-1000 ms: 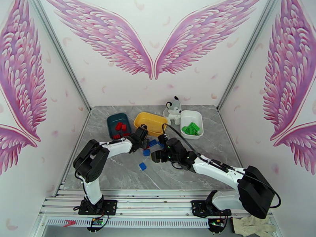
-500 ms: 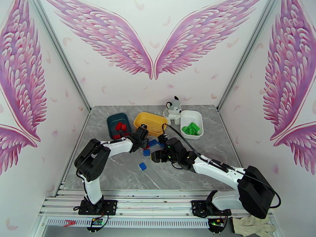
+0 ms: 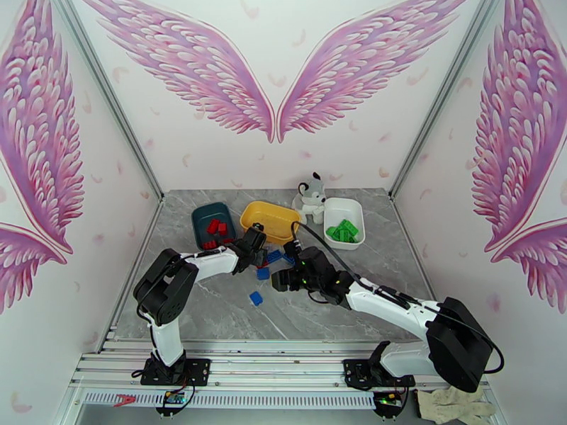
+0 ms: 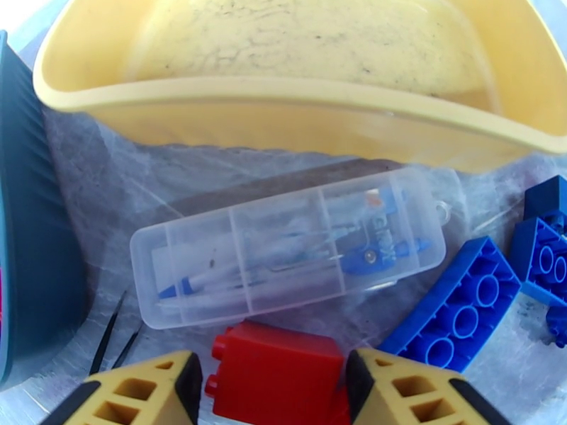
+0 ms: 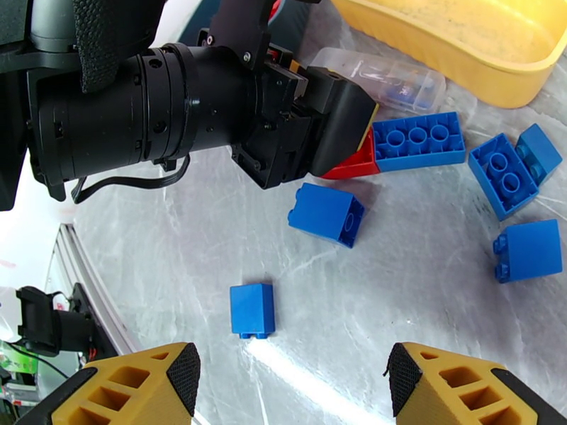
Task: Sort the legos into containers by color
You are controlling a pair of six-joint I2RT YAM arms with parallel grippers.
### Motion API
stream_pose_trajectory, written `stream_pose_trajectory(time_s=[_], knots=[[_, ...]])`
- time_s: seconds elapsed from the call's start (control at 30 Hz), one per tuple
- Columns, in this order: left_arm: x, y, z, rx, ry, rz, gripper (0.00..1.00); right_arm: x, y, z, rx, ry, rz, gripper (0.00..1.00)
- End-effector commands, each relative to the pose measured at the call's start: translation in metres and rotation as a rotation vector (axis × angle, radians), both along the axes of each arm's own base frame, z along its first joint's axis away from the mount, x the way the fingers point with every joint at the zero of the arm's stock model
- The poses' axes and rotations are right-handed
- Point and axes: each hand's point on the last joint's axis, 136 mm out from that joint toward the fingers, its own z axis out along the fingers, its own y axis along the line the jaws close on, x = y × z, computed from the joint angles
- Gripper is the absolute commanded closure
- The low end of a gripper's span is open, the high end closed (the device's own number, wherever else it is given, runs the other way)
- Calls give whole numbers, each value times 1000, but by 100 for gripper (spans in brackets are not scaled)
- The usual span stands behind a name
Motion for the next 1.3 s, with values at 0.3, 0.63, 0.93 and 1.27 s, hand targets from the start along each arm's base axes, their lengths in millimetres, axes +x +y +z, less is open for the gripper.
stream_pose_trajectory(time_s=[0.3,0.63,0.93,1.27], knots=[[-4,2,-13,15,36,-4,53,3,0,7,25,9,-12,24],[-11,9,26,-25,-38,15,57,2,0,7,30,11,-9,24],[-11,37,72,-25,-144,97,58,1,2,7,37,17,-1,24],[26,127,104,-82,-214,362,56,1,3,8,45,18,1,24]])
